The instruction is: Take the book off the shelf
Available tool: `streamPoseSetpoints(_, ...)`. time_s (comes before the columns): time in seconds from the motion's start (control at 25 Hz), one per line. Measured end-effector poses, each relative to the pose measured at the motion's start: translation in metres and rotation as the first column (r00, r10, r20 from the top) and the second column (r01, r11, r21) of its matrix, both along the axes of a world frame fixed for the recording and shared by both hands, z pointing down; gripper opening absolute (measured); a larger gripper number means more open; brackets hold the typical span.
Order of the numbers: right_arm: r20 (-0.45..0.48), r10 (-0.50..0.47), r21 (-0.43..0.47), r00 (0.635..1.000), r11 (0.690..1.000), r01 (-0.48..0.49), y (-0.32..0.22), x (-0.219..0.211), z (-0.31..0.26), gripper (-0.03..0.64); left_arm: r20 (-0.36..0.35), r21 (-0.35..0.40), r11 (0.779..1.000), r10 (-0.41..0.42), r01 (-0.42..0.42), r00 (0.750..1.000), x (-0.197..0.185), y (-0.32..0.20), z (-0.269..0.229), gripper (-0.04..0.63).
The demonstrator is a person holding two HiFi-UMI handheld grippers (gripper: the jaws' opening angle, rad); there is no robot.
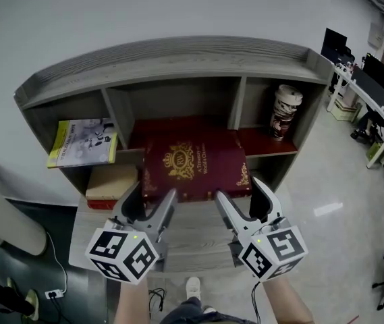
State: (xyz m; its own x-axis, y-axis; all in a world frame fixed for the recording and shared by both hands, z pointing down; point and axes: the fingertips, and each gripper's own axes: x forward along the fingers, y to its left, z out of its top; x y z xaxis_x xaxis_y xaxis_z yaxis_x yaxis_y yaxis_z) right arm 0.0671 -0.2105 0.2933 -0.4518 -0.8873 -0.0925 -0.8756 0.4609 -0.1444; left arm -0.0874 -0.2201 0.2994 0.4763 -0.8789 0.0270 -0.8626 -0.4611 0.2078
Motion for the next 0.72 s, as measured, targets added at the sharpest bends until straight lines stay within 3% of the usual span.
streamPoseSetpoints(0.72, -0.001, -0.013, 0.012, 1.000, 1.000, 0.013, 0.057, 0.014, 0.001, 0.308, -0.003, 0.006, 1.000, -0.018, 0.018, 1.000, 0.013, 0.059, 0.002, 0.295)
